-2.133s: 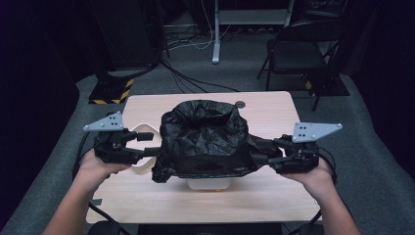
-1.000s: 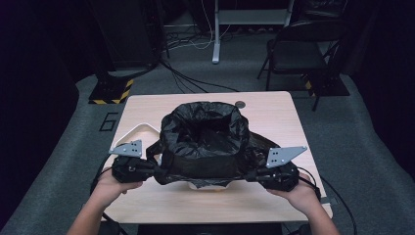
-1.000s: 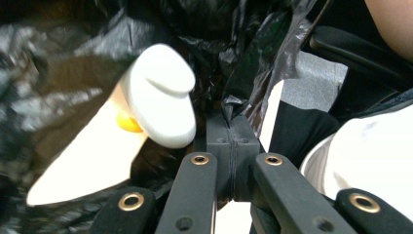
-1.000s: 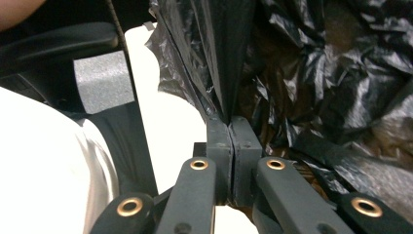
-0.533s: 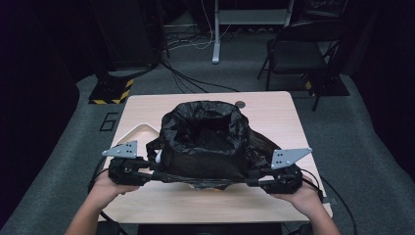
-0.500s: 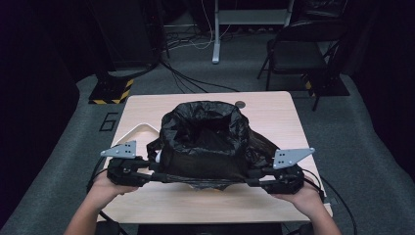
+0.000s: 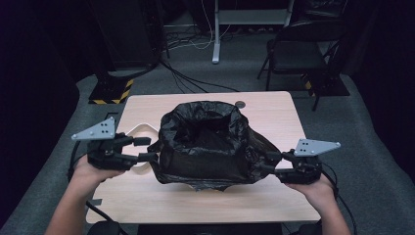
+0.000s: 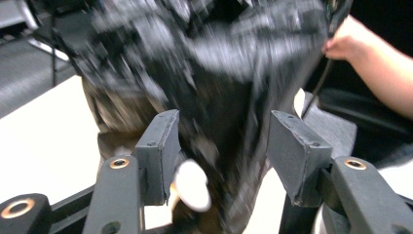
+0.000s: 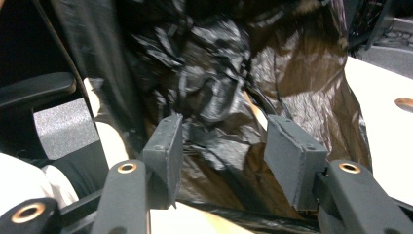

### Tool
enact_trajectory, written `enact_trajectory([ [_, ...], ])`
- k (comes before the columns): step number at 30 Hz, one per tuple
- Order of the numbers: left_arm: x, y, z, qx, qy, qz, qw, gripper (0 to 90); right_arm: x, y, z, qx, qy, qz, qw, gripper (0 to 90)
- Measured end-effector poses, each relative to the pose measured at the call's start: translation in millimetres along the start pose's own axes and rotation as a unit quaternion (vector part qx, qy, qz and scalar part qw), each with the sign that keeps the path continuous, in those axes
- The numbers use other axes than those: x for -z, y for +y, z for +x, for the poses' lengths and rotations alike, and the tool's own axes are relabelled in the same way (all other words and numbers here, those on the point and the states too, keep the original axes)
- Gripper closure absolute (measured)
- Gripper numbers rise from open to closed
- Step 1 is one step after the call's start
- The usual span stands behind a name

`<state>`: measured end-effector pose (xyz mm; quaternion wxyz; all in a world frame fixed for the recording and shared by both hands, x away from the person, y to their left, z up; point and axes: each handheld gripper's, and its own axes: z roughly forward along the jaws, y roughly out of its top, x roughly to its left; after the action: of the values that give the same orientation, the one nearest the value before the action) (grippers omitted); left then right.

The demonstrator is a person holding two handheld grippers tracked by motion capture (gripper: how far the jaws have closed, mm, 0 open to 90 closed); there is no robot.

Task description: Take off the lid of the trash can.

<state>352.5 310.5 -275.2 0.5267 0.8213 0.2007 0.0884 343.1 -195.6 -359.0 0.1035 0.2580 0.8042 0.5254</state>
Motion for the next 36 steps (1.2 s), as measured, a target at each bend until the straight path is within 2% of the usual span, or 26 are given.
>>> enact_trajectory([
  [3,2.1,19.8,2.7,-0.01,0.006,-0.003,0.9999,44.5,-7.0,-2.8,-5.3,-0.007,-0.003,0.002,1.0,49.9],
  [6,-1.2,39.5,2.4,-0.017,0.01,0.003,0.9998,44.0,-13.1,-4.2,-6.6,-0.004,0.006,0.01,0.9999,63.8],
  [9,-10.5,58.7,-0.5,-0.031,0.01,0.014,0.9994,43.7,-19.5,-6.3,-8.1,-0.004,0.012,0.014,0.9998,72.8],
  [12,-21.1,74.6,-4.8,-0.046,0.0,0.016,0.9988,43.3,-27.3,-10.3,-7.8,-0.004,0.022,0.025,0.9994,84.9],
  [14,-28.0,84.4,-6.4,-0.058,-0.005,0.017,0.9982,43.2,-30.9,-13.5,-7.4,0.001,0.026,0.028,0.9993,89.3],
  [17,-39.0,96.4,-7.2,-0.06,-0.013,0.013,0.998,42.9,-30.4,-17.4,-9.8,-0.01,0.029,0.026,0.9992,89.9],
  [23,-62.1,115.8,-4.7,-0.052,-0.024,0.011,0.9983,41.9,-36.3,-26.5,-10.3,-0.009,0.031,0.061,0.9976,90.0],
  [31,-98.0,131.5,-1.9,-0.053,-0.03,0.031,0.9976,41.8,-45.6,-38.2,-12.4,-0.019,0.06,0.095,0.9935,89.7],
  [32,-102.0,132.3,-1.8,-0.054,-0.032,0.034,0.9975,41.8,-44.7,-38.4,-12.6,-0.018,0.059,0.093,0.9938,87.5],
  [34,-108.6,133.8,-1.8,-0.056,-0.034,0.04,0.997,41.7,-40.6,-37.0,-14.5,-0.021,0.049,0.079,0.9954,73.7],
  [36,-116.2,135.3,-2.3,-0.058,-0.034,0.046,0.9967,41.4,-33.3,-35.1,-16.9,-0.029,0.045,0.055,0.9971,69.2],
])
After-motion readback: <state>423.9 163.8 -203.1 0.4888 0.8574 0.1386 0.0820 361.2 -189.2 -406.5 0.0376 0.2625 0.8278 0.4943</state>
